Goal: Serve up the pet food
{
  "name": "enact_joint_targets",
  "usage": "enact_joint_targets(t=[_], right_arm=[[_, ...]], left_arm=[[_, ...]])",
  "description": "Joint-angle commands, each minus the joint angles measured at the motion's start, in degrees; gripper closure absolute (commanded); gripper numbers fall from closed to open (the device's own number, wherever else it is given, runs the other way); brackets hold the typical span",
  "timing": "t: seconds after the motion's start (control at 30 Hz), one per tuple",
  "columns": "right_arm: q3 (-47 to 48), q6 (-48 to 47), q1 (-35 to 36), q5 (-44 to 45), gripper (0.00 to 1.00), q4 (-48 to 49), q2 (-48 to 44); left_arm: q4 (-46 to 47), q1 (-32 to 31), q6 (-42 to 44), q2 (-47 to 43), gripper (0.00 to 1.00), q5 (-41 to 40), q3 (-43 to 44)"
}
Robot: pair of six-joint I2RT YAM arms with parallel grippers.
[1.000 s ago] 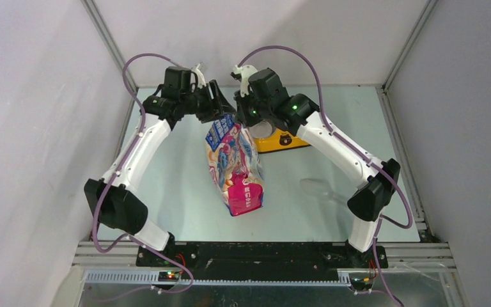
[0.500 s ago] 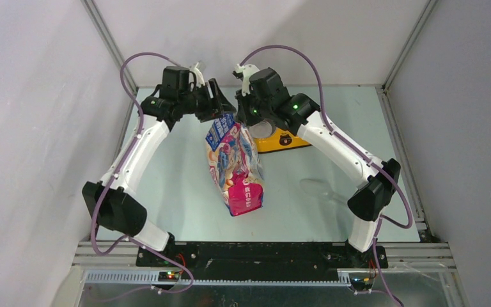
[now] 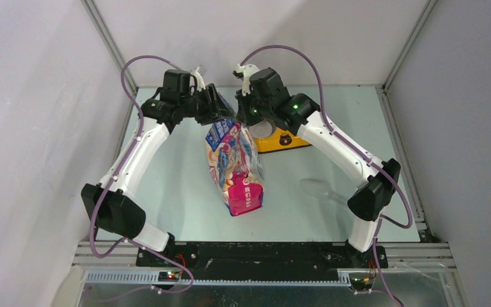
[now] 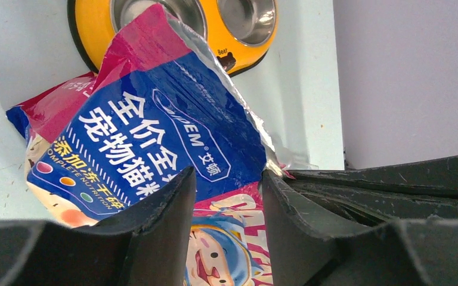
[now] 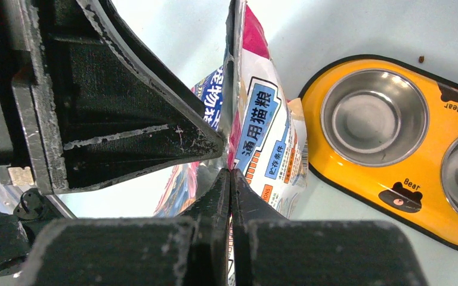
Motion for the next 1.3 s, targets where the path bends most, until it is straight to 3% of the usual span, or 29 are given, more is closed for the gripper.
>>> enact_joint_targets(t=[0.0, 0.37, 0.6, 0.73, 1.0, 1.27], right_arm=[[-0.15, -0.36, 0.23, 0.26, 1.0, -1.62, -1.79], [0.09, -2.18, 2.36, 1.97, 1.0, -1.54, -1.63], [0.42, -3.15, 3.23, 3.93, 1.0, -1.27, -1.78], [0.49, -4.1, 3.63, 4.57, 1.0, -0.94, -1.84], [0.94, -7.03, 4.71, 6.82, 1.0, 0.02, -0.35], [3.09, -8.07, 4.61, 7.98, 1.0, -0.07, 1.23]], left_arm=[[-0.83, -0.94, 1.31, -0.38, 0.49, -2.99, -0.08], [-2.68, -1.49, 0.14, 2.53, 0.47, -7.04, 5.94], [-7.1, -0.94, -1.04, 4.01, 0.55, -14.77, 7.53], [-7.77, -0.6, -3.07, 4.78, 0.59, -14.87, 6.89], [-6.73, -0.12, -7.45, 7.92, 0.56, -10.54, 8.68], [-1.09, 0.47, -5.9, 8.79, 0.82, -2.73, 10.04]])
